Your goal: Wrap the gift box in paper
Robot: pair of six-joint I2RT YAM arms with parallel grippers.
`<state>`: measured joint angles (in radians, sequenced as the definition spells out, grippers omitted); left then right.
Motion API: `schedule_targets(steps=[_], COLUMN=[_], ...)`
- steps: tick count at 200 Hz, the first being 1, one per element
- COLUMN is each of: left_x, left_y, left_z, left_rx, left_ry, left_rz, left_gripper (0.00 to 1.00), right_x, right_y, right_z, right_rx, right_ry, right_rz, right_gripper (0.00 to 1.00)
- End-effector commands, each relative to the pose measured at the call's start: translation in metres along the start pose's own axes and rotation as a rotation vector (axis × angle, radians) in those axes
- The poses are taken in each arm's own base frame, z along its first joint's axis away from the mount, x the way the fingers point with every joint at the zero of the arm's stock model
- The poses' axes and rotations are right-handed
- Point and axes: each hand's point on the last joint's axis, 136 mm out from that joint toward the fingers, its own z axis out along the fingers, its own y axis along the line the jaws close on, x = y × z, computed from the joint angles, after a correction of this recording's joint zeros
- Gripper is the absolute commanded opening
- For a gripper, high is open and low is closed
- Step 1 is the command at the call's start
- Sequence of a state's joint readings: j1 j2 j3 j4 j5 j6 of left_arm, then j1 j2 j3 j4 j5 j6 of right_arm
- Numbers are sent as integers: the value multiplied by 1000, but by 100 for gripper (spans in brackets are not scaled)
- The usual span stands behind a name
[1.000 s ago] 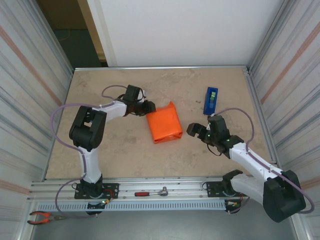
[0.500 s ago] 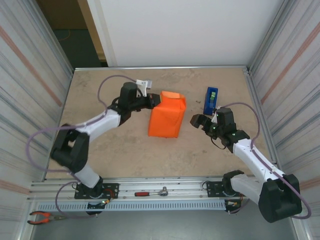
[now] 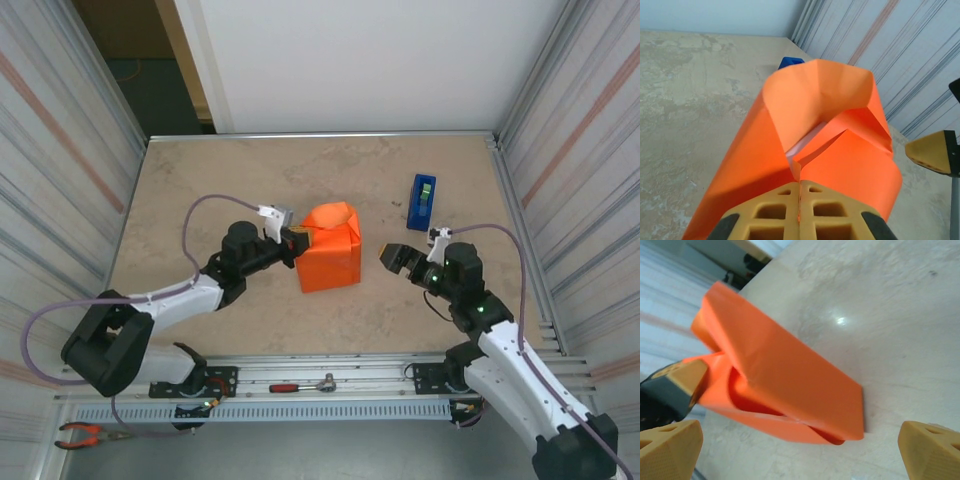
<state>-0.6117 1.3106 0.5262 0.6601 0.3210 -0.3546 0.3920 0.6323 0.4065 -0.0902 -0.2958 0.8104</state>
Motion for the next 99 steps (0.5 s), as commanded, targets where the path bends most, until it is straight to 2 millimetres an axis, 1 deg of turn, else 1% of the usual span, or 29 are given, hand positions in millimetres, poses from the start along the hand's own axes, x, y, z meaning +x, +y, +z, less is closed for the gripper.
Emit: schedule_targets(steps=[1, 10, 16, 30, 38, 52, 59, 77, 99], left_x=[-9, -9, -8, -9, -11, -14, -16, -25, -35], left_y=[-3, -3, -4, -5, -5, -2, 0, 9, 22], left_z=[-9, -12, -13, -18, -21, -29, -33, -49, -72], left_rx=[-8, -13, -16, -30, -39, -70, -88, -160, -255], left_ry=[-65, -71, -74, -86, -97, -122, -140, -202, -280], left_rz=[40, 36, 36, 34, 35, 23, 17, -13, -54], left_gripper=[0, 8, 15, 43, 54, 69, 75, 85, 91], right_x=[0, 0, 1, 1, 1, 0, 0, 0, 1], right_y=[13, 17, 20, 26, 29, 37, 40, 48, 53], right_z=[-1, 2, 4, 10, 14, 19, 22, 27, 33], right_rx=[0, 17, 28, 52, 62, 66, 68, 71, 80], right_ry=[-33, -25, -19, -5, 3, 11, 18, 27, 35], right_rz=[-54, -82, -98, -138, -164, -200, -216, -254, -285], right_gripper=[98, 98, 98, 98, 98, 98, 98, 98, 98])
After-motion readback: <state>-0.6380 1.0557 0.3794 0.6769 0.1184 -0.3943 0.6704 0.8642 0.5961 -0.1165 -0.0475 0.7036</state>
